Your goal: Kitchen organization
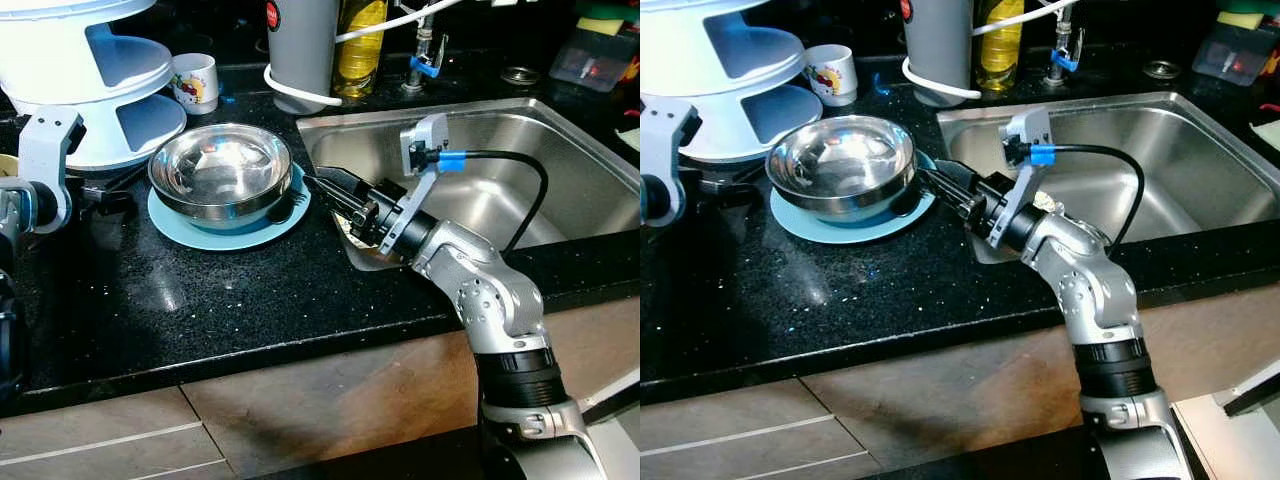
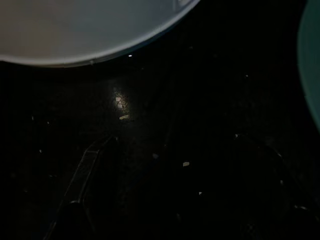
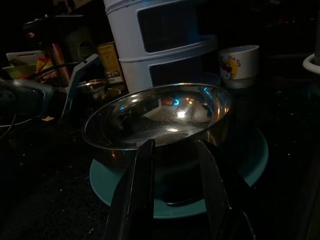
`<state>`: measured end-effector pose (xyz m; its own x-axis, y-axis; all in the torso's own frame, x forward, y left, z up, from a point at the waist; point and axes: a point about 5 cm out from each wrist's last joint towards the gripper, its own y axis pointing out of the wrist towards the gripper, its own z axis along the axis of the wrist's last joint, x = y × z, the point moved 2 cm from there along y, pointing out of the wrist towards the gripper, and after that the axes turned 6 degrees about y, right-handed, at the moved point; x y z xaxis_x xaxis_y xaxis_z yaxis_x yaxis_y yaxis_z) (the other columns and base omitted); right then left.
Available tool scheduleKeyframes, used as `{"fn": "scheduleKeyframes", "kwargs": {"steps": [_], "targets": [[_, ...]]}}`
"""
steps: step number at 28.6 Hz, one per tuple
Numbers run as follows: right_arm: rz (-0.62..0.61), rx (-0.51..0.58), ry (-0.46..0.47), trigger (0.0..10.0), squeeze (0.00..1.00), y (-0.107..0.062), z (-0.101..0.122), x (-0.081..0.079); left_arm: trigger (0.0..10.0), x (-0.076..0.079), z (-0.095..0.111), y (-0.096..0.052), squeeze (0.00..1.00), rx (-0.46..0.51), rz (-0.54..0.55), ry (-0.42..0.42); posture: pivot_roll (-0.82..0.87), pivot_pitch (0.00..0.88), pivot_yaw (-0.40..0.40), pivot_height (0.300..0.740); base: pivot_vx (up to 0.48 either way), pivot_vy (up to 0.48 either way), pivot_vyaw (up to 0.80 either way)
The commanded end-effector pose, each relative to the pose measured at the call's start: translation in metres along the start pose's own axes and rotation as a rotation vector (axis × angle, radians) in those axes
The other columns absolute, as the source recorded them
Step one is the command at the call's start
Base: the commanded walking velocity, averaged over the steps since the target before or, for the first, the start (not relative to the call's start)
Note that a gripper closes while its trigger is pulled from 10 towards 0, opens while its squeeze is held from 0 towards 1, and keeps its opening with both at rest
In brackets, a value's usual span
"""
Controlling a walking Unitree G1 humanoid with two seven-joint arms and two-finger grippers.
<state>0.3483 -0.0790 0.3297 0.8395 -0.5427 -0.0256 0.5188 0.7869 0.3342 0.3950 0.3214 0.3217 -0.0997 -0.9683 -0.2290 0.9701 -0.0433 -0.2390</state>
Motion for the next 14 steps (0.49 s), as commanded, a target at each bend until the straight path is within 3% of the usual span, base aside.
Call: {"fn": "scheduleKeyframes", "kwargs": {"steps": [1, 14], "targets": [[0.025, -0.01, -0.02, 10.0, 0.0, 0.004, 0.0, -0.004, 10.0, 0.007, -0.037, 0.008, 0.0, -0.145, -0.003, -0.042, 0.0, 0.314, -0.017, 0.74, 0.0, 0.0, 0.0], [0.046, -0.025, -0.05, 10.0, 0.0, 0.007, -0.001, -0.008, 10.0, 0.008, -0.056, 0.007, 0.0, -0.208, 0.026, -0.224, -0.01, 0.323, -0.018, 0.74, 0.0, 0.0, 0.0]]}}
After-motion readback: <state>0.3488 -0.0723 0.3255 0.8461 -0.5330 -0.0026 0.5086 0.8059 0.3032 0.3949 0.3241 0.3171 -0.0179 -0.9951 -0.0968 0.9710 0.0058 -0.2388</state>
